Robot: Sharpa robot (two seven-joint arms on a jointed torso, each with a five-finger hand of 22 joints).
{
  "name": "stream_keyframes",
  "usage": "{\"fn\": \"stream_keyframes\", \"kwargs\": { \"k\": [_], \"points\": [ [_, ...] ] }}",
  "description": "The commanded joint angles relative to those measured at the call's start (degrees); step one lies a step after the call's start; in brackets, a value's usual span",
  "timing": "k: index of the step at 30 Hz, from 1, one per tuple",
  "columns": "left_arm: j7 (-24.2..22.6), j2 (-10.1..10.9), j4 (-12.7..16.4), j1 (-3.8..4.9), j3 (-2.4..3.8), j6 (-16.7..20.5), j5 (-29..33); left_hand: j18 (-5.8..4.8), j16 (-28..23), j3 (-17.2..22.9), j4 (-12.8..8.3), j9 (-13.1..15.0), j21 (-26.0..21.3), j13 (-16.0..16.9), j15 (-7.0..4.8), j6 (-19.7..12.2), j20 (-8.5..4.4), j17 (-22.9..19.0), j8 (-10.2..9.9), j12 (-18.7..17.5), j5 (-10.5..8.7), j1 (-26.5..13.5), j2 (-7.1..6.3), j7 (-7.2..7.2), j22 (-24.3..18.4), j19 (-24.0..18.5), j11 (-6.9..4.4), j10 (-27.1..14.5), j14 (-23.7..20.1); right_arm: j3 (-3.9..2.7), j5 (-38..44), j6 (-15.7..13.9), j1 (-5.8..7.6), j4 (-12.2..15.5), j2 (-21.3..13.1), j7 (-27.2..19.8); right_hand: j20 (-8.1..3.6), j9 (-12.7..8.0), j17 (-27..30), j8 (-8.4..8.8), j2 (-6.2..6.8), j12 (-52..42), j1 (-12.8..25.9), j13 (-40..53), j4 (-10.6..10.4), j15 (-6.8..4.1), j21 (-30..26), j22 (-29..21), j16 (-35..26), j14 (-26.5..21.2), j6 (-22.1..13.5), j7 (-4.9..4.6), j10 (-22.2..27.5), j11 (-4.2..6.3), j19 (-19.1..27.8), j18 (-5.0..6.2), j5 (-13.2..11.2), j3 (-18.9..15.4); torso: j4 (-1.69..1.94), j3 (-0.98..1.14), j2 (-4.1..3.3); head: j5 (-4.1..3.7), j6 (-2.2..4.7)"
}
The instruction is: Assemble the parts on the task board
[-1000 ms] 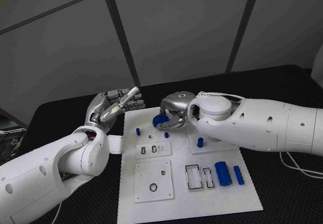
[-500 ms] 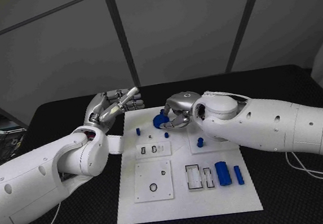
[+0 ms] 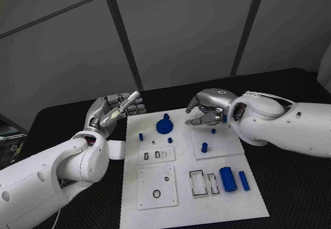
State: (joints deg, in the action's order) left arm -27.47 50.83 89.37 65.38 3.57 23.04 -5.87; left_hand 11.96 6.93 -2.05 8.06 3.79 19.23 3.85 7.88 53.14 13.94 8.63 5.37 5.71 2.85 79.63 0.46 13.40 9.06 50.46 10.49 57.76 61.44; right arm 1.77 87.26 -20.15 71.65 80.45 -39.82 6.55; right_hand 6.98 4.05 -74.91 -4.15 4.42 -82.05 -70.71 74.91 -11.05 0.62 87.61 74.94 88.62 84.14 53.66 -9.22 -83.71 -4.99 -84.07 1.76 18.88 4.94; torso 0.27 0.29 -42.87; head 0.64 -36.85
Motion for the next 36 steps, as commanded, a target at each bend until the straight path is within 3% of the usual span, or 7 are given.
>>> {"fn": "stream_keyframes", "kwargs": {
  "k": [1, 5, 10, 14, 22, 27, 36],
  "points": [
    [-0.2, 0.1, 0.0, 0.09, 0.06, -0.5, -0.1, -1.58, -0.3, 0.1, -0.3, 0.0, -0.1, 0.0, -0.07, -0.2, 0.03, 0.1, -0.4, -0.3, 0.08, 0.0, 0.55, 0.06, -0.1, -0.4, 0.02, -0.4, -0.1, -0.15, -12.3, -2.3, 0.16, 1.0, -3.2, -8.6, -0.17, 0.1, -10.9, -0.30, 0.23, 0.6, -2.2, 6.4, 1.5, -0.36, -0.5, 8.6, -0.6, 4.9, 1.0, 0.17, 0.4, 0.68, -0.7, -0.20, -1.7, -0.3, -0.39, 0.04, 0.22, 0.03, 0.16],
    [-0.2, 0.0, 0.0, 0.09, 0.06, -0.6, -0.1, -1.58, -0.3, 0.1, -0.3, 0.0, -0.1, 0.0, -0.07, -0.2, 0.03, 0.1, -0.4, -0.3, 0.08, 0.0, 0.55, 0.05, -0.1, -0.4, 0.02, -0.3, -0.1, -0.21, -16.2, -0.3, 0.18, 0.5, -7.2, -11.9, -0.45, 0.1, -10.8, -0.34, 0.58, 0.8, -5.4, 6.3, 3.6, -0.67, -0.6, 8.5, -0.6, 4.8, 1.7, 0.57, 0.5, 1.07, -0.6, -0.18, -2.8, -0.3, -0.70, 0.15, 0.32, -0.13, 0.32],
    [-0.2, -0.2, 0.0, 0.08, 0.05, -0.7, -0.1, -1.57, -0.3, 0.1, -0.4, 0.0, -0.1, 0.0, -0.08, -0.1, 0.03, 0.1, -0.3, -0.3, 0.08, 0.1, 0.59, 0.00, -0.1, -0.4, -0.02, -0.2, -0.1, -0.22, -17.5, 1.1, 0.17, -1.3, -9.4, -13.4, -0.73, 0.0, -10.7, -0.11, 0.73, 1.0, -8.1, 6.2, 5.6, -0.93, -0.6, 8.5, -0.7, 4.9, 1.9, 0.76, 0.5, 1.30, -0.6, -0.18, -3.0, -0.2, -0.62, 0.21, 0.25, -0.89, 0.49],
    [-0.3, -0.3, -0.1, 0.07, 0.05, -0.8, -0.1, -1.57, -0.3, 0.1, -0.4, 0.0, -0.1, 0.0, -0.08, -0.1, 0.03, 0.1, -0.3, -0.3, 0.08, 0.1, 0.59, 0.00, -0.1, -0.4, -0.02, -0.2, -0.1, -0.21, -17.5, 1.6, 0.14, -3.4, -9.5, -14.1, -0.75, -0.1, -10.8, 0.16, 0.81, 1.2, -9.0, 6.1, 6.2, -0.89, -0.7, 8.4, -0.7, 4.9, 1.6, 0.66, 0.7, 1.25, -0.6, -0.16, -3.0, -0.2, -0.60, 0.31, 0.16, -1.36, 0.56],
    [-0.3, -0.5, -0.3, 0.05, 0.04, -0.9, -0.1, -1.57, -0.3, 0.1, -0.4, 0.0, -0.1, 0.0, -0.08, -0.1, 0.03, 0.1, -0.3, -0.3, 0.08, 0.1, 0.59, 0.00, -0.1, -0.4, -0.02, -0.2, -0.1, -0.20, -16.7, 2.7, 0.01, -6.3, -8.7, -14.4, -0.66, -0.3, -10.7, 0.53, 0.92, 1.6, -9.2, 5.7, 6.5, -0.72, -0.9, 8.1, -0.7, 4.8, 0.6, 0.38, 1.0, 1.03, -0.3, -0.08, -3.1, -0.4, -0.42, 0.19, 0.16, -1.78, 0.42],
    [-0.3, -0.7, -0.5, 0.03, 0.04, -0.9, -0.1, -1.57, -0.3, 0.1, -0.4, 0.0, -0.1, 0.0, -0.08, -0.1, 0.03, 0.1, -0.3, -0.3, 0.08, 0.1, 0.59, 0.00, -0.1, -0.4, -0.02, -0.2, -0.1, -0.20, -16.1, 3.6, -0.34, -7.2, -8.3, -14.4, -0.64, -0.3, -10.6, 0.56, 0.93, 1.7, -9.2, 5.7, 6.6, -0.69, -1.0, 7.9, -0.8, 4.8, 0.5, 0.34, 1.0, 0.99, -0.2, -0.05, -3.1, -0.5, -0.59, 0.11, 0.15, -1.66, 0.37],
    [-0.2, -0.8, -0.7, 0.02, 0.04, -0.8, -0.1, -1.57, -0.3, 0.1, -0.4, 0.0, -0.1, 0.0, -0.08, -0.1, 0.03, 0.1, -0.3, -0.3, 0.08, 0.1, 0.59, 0.00, -0.1, -0.4, -0.02, -0.2, -0.1, -0.20, -15.3, 5.1, -0.81, -7.6, -8.2, -14.3, -0.49, 0.0, -10.7, -0.07, 0.68, 1.5, -9.0, 5.9, 6.5, -0.52, -1.0, 8.0, -0.7, 4.9, 1.4, 0.14, 0.9, 0.81, -0.2, -0.06, -3.0, -0.7, -0.47, 0.06, 0.22, -1.93, 0.13]
  ]
}}
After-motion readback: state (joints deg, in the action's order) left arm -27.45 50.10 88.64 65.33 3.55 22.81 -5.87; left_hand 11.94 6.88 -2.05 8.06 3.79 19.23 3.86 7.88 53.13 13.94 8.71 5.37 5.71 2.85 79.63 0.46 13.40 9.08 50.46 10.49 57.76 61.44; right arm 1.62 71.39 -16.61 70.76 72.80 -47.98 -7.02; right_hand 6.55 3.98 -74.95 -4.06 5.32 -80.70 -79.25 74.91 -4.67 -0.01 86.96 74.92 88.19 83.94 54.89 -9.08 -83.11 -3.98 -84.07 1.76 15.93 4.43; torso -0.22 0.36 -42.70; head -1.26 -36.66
